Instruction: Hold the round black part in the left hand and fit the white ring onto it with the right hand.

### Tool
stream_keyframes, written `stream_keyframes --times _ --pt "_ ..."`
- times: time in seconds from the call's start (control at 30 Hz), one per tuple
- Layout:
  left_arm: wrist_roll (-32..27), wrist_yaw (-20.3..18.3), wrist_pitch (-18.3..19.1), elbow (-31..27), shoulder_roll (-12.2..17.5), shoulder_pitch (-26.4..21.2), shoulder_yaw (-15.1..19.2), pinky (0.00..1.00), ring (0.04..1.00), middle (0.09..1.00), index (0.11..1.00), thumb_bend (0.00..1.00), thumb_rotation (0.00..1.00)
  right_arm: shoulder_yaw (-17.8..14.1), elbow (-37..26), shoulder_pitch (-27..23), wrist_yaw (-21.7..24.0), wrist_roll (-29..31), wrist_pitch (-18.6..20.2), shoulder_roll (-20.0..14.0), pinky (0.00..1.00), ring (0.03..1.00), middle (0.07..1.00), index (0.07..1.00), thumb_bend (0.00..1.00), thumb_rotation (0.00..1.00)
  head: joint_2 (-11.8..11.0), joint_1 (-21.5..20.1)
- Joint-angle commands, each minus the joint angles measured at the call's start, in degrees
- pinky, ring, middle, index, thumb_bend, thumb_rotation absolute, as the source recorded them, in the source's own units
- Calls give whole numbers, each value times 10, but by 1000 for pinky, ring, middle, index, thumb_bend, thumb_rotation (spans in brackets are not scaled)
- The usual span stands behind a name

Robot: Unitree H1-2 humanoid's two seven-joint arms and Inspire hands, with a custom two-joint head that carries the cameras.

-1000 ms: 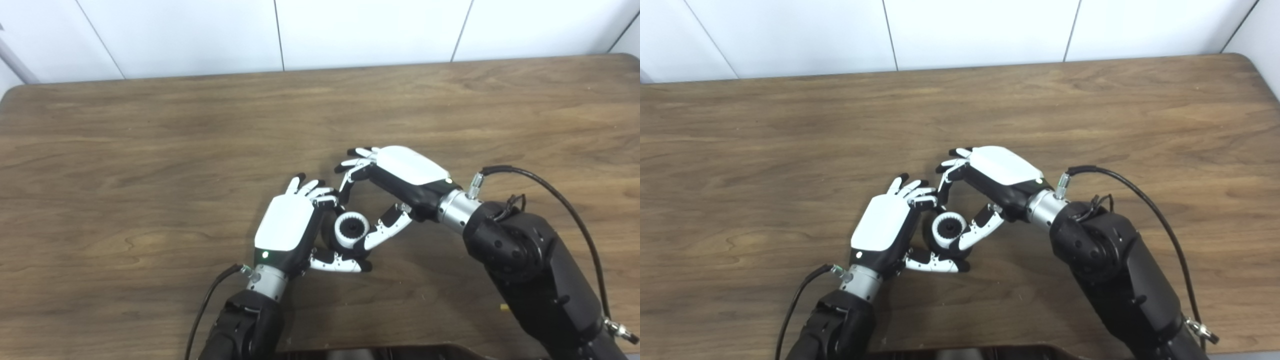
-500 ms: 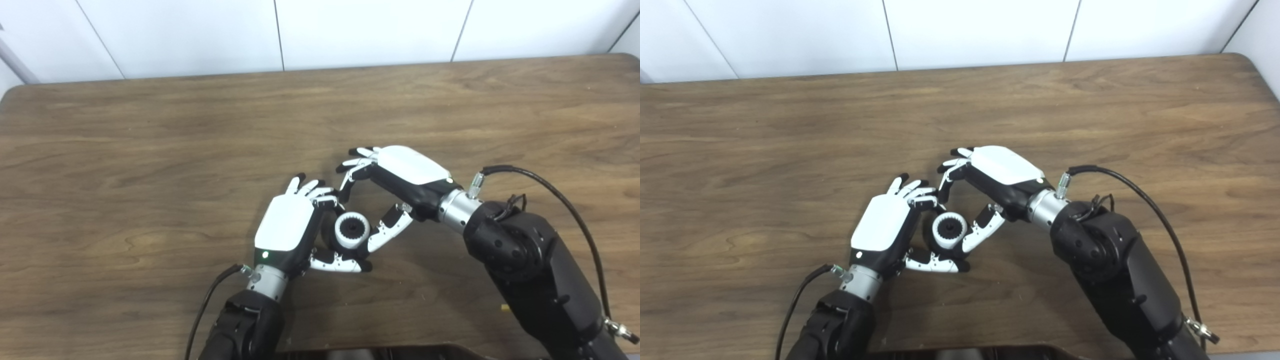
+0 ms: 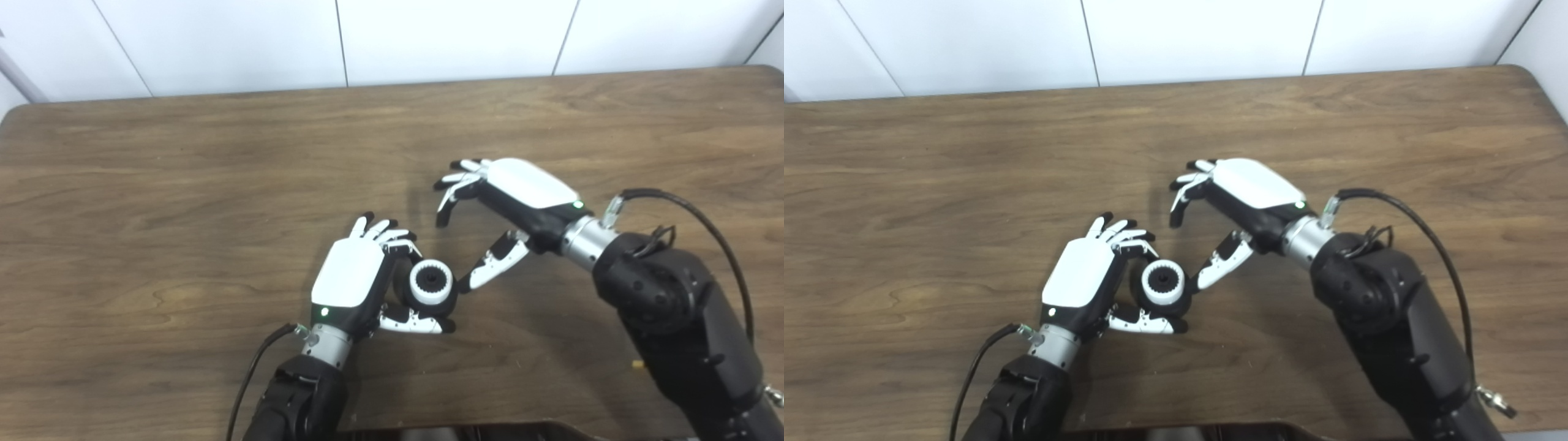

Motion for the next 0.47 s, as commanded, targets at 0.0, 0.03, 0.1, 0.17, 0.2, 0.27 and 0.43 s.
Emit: stream_keyframes --times 0.0,0.03,0.1,0.17,0.2,0.27,0.43 --pt "7 1 2 3 1 -4 1 1000 892 788 483 525 57 -13 -24 -24 0 5 6 -7 1000 984 867 601 954 258 0 0" --pt "8 1 4 2 0 -3 2 1000 891 786 483 525 57 -16 -24 -25 2 5 9 -7 1000 985 867 602 954 257 0 0" --pt "7 1 7 2 -1 -2 5 1000 889 782 483 525 57 -20 -25 -28 3 4 13 -9 1000 984 867 602 957 254 0 0" --pt "2 6 6 3 -3 -1 8 1000 887 777 483 525 56 -27 -21 -29 -3 8 13 -8 1000 977 863 600 968 249 0 0" --pt "1 8 5 3 -3 -1 9 1000 885 776 484 525 57 -29 -19 -30 -5 8 11 -9 1000 972 860 599 974 246 0 0" --pt "0 8 6 4 -4 -1 11 1000 881 773 485 525 58 -33 -17 -32 -8 6 9 -10 1000 967 858 598 977 254 0 0" --pt "-4 4 6 2 -3 -1 16 1000 879 779 491 524 70 -41 -16 -36 -10 6 9 -11 1000 959 859 595 980 255 -1 -2"
